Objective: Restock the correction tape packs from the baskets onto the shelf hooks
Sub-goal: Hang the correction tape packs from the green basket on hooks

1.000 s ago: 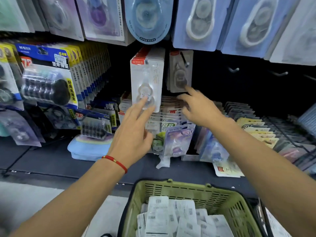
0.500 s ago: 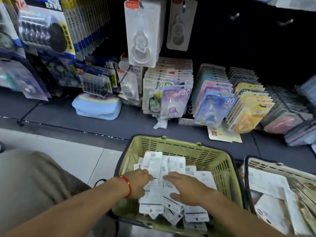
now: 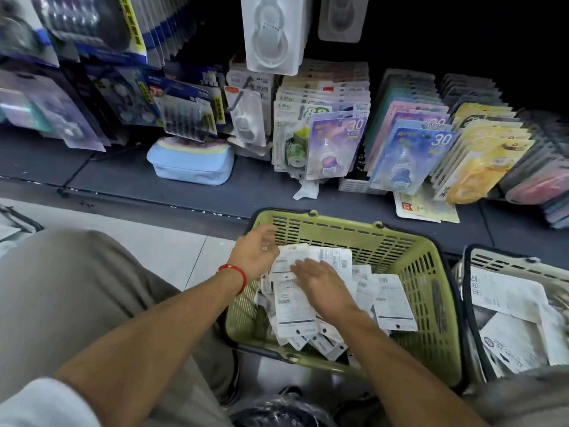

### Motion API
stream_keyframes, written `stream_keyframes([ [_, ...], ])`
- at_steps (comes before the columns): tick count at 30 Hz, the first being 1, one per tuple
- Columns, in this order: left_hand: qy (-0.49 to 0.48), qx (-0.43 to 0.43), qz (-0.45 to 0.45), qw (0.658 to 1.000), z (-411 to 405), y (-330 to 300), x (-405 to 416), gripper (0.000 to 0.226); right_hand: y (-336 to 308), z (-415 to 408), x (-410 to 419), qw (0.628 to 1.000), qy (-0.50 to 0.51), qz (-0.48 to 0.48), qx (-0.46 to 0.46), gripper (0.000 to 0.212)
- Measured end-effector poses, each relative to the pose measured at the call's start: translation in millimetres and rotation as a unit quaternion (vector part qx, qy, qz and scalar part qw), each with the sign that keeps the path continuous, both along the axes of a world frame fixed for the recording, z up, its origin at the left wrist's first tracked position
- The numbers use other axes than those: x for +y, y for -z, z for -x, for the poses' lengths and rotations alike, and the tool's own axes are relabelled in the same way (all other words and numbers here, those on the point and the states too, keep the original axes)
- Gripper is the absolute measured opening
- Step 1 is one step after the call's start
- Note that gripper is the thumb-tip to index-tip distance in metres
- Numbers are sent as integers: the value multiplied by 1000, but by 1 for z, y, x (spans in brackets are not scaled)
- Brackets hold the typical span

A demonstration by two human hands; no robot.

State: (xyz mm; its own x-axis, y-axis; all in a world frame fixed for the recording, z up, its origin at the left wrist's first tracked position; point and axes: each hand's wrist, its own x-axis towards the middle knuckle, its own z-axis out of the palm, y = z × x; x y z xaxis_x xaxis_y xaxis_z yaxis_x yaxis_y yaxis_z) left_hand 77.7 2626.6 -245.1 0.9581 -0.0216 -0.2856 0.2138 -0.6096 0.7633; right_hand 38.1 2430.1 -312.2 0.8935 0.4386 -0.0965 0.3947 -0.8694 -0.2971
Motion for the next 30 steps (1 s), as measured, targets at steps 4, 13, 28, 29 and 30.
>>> stream_keyframes([
  [4,-3,30,150,988,-7,-9,-2,79,-55,-24,-13,934,180,-308,-31,26],
  [13,-84,99,98,987,-7,-6,5,28,-23,9,-34,969,66,-76,227,65],
  [28,-120,65,169,976,-7,-26,2,26,-95,-17,-50,929,244,-277,22,24],
  [29,-90,78,184,976,-3,-28,1,35,-96,-20,-53,909,266,-318,41,25],
  [30,-50,102,202,973,0,-28,-1,47,-97,-21,-52,889,284,-354,59,25],
])
